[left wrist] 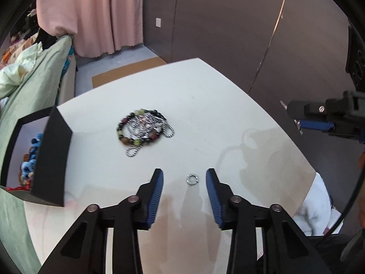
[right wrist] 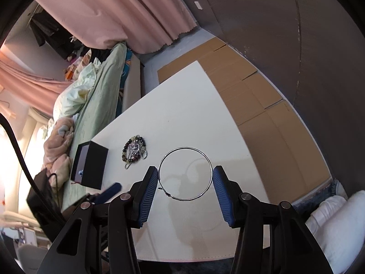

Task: Organize jewelry
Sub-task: 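Grasp the small silver ring with the left gripper and lift it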

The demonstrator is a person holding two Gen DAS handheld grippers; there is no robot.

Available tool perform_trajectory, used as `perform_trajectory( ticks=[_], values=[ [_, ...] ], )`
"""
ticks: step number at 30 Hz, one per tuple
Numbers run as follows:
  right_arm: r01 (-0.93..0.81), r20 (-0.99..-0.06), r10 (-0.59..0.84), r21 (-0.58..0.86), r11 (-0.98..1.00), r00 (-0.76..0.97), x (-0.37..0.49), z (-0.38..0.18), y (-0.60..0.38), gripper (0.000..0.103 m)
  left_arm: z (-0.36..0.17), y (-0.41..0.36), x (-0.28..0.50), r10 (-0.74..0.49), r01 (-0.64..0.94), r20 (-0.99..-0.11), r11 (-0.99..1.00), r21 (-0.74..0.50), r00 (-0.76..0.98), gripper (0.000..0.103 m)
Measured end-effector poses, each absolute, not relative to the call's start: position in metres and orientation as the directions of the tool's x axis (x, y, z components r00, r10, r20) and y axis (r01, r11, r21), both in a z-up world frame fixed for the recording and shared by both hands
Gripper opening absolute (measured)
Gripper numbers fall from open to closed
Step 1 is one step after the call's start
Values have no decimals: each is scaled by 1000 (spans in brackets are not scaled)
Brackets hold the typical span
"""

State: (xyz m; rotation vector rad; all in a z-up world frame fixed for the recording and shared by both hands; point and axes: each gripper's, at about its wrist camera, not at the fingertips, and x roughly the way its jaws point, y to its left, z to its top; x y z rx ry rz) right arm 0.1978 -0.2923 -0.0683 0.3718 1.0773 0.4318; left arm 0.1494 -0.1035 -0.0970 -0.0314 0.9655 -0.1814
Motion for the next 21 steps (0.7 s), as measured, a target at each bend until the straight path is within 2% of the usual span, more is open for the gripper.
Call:
perform_trajectory(
  ticks=[5, 8, 12, 14, 16, 21],
  values=[
    [-148, -759, 505, 492, 858, 411, 197, -67, -297, 51, -108, -111, 153, -171, 147, -824, 983, -107, 540, 38],
    [-150, -761, 503, 488, 860, 411, 198, -67, -296, 51, -112, -114, 155, -165, 148, -830, 984, -101, 533, 29],
    [-157, -761, 505, 486, 860, 407, 197, -66, -295, 51, -116, -118, 155, -155, 148, -829, 985, -88, 538, 27],
    [-161, -762, 505, 485, 860, 405, 197, -66, -293, 51, -115, -120, 156, -136, 147, -830, 987, -66, 541, 23],
    [-165, -764, 504, 482, 861, 402, 197, -67, -291, 51, -115, -120, 157, -135, 143, -832, 987, -67, 538, 13],
    [-172, -768, 502, 475, 863, 397, 196, -69, -286, 51, -110, -114, 156, -151, 131, -830, 987, -95, 537, 13]
  ],
)
